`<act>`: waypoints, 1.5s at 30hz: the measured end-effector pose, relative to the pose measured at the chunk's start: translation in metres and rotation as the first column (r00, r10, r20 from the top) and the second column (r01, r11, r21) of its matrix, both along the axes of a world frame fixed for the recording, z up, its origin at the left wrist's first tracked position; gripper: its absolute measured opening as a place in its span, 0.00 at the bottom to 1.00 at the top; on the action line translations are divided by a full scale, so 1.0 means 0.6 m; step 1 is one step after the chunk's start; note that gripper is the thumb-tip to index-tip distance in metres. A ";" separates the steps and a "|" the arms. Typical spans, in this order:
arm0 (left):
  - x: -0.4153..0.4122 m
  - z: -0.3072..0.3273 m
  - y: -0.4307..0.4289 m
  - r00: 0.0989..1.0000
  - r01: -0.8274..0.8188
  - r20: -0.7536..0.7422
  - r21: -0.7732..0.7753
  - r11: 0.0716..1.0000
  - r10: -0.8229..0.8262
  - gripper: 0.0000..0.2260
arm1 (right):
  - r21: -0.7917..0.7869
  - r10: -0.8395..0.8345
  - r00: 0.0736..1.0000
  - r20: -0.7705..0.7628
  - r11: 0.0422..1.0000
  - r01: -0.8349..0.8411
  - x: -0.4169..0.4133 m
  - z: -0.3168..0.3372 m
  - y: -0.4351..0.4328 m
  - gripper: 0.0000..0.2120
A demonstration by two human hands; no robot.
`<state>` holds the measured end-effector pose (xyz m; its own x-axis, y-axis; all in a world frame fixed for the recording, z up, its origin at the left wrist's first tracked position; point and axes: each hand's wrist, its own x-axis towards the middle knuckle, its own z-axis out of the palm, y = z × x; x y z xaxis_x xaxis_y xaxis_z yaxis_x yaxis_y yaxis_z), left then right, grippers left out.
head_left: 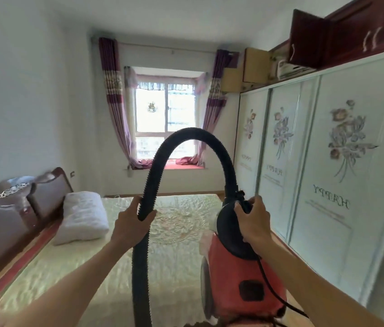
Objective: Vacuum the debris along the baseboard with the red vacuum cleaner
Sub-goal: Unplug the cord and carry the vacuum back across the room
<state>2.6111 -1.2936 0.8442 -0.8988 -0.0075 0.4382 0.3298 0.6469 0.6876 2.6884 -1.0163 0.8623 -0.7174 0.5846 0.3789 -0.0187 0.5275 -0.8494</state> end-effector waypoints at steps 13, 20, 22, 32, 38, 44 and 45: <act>-0.131 0.002 0.224 0.944 0.329 -0.029 0.038 0.944 -0.328 0.13 | 0.054 -0.309 0.951 -0.017 0.950 0.309 0.014 0.053 0.165 0.12; -0.171 -0.004 0.361 0.901 0.432 -0.048 0.052 0.900 -0.430 0.12 | 0.003 -0.360 0.933 -0.029 0.933 0.360 -0.011 0.049 0.274 0.13; -0.186 -0.008 0.398 0.899 0.437 -0.045 0.048 0.898 -0.435 0.11 | -0.009 -0.358 0.933 -0.028 0.934 0.357 -0.029 0.042 0.306 0.13; -0.317 -0.014 0.611 0.914 0.406 -0.014 0.057 0.912 -0.406 0.14 | -0.010 -0.323 0.946 0.014 0.946 0.323 -0.164 0.026 0.521 0.13; -0.386 -0.018 0.714 0.925 0.378 0.000 0.069 0.923 -0.379 0.13 | 0.011 -0.307 0.952 -0.001 0.952 0.307 -0.248 0.016 0.634 0.12; -0.473 -0.031 0.820 0.916 0.402 -0.004 0.056 0.914 -0.402 0.14 | -0.037 -0.321 0.947 -0.013 0.946 0.321 -0.331 0.003 0.738 0.12; -0.491 -0.036 0.840 0.914 0.405 -0.001 0.054 0.913 -0.405 0.14 | -0.037 -0.325 0.945 -0.013 0.945 0.325 -0.348 -0.001 0.754 0.12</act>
